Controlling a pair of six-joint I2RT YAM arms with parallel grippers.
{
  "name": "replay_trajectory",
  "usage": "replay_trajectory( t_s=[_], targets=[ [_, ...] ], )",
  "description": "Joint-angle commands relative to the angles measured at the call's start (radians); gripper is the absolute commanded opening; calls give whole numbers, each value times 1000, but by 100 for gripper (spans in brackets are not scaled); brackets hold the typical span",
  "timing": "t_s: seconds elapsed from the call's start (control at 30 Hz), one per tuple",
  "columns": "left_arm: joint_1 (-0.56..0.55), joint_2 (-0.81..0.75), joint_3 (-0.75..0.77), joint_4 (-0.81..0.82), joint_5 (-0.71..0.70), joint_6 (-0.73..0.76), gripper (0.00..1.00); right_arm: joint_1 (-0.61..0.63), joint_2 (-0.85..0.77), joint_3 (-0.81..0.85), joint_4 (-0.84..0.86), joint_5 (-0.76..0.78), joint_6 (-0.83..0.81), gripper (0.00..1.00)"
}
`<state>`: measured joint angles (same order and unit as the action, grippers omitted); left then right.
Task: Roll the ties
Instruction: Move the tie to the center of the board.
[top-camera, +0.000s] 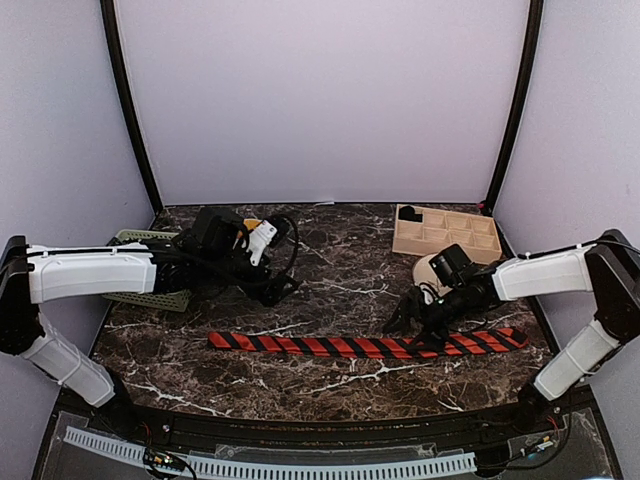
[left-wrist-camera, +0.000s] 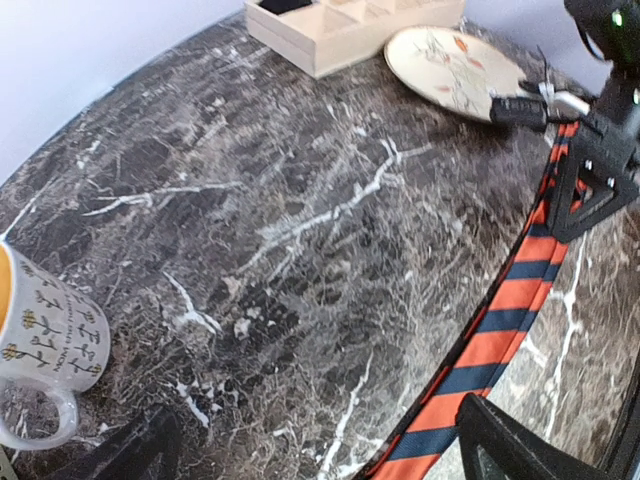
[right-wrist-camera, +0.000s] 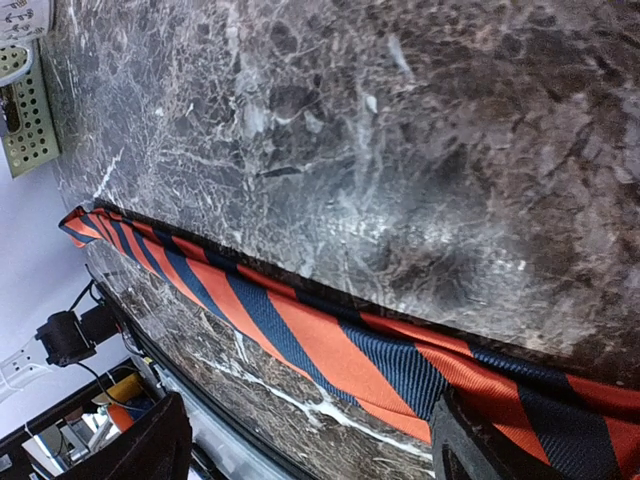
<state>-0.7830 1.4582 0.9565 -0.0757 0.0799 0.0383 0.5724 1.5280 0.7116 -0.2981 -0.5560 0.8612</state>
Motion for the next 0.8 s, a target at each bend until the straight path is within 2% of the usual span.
replay_trajectory(
  t_s=[0.0,0.17,0.27,0.37,0.53,0.67,0.77],
  targets=[
    [6,-73,-46,151,-88,-179,99,-93,-25,-86,-93,60,-75,83],
    [13,-43,-47,146,-19,-231,99,-248,-71,-46,-239,87,-243,82],
    [18,-17,-15,99,51,-229,99,-262,-100,51,-324,98,-299,83],
    [19,8,9,91,90,-218,99,-262,-161,91,-397,79,-284,85],
    [19,56,55,59,132,-160,99,-290,-290,-5,-475,120,-233,88],
    [19,69,60,74,139,-150,99,-451,-361,-103,-458,143,-221,89],
    [19,80,66,80,157,-145,99,-501,-337,-113,-432,176,-232,90]
  ],
)
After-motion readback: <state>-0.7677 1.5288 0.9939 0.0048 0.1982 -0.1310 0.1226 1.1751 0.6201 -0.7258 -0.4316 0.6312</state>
